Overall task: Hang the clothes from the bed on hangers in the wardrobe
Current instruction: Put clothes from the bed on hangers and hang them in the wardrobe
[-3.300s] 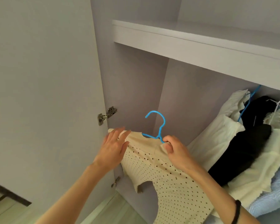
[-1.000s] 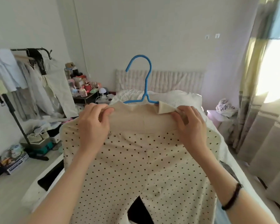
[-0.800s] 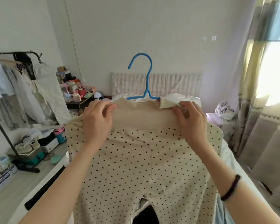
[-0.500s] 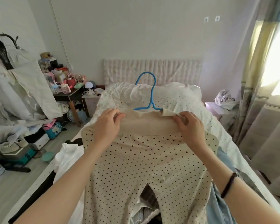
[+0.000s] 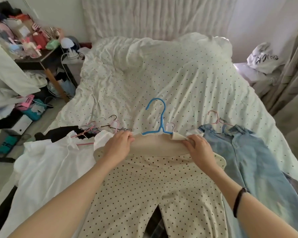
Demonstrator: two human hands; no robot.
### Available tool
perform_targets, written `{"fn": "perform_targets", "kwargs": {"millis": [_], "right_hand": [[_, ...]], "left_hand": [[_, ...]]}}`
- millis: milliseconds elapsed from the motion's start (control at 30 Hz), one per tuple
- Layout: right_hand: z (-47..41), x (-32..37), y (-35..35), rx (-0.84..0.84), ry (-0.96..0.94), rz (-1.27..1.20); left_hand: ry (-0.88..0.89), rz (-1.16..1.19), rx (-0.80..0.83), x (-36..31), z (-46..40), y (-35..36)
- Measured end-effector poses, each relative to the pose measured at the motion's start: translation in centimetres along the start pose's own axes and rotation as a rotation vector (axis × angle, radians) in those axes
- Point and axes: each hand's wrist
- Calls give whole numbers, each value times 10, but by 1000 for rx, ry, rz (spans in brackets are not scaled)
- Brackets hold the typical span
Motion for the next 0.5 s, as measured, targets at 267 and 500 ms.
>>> {"fn": "perform_targets", "kwargs": {"millis": [267, 500], "right_hand": [[-82, -93, 84, 140, 81, 53], [-97, -161, 142, 156, 207, 338]], "left_hand": [[-51, -87, 132, 22, -82, 125], [-8, -182, 170, 26, -116, 210]]}}
Point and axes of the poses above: each hand's wrist, its own z-axis away from the middle knuckle, its own y-axis out of the palm, x = y × z, and after that the axes turned 13 degrees about -z, right-handed
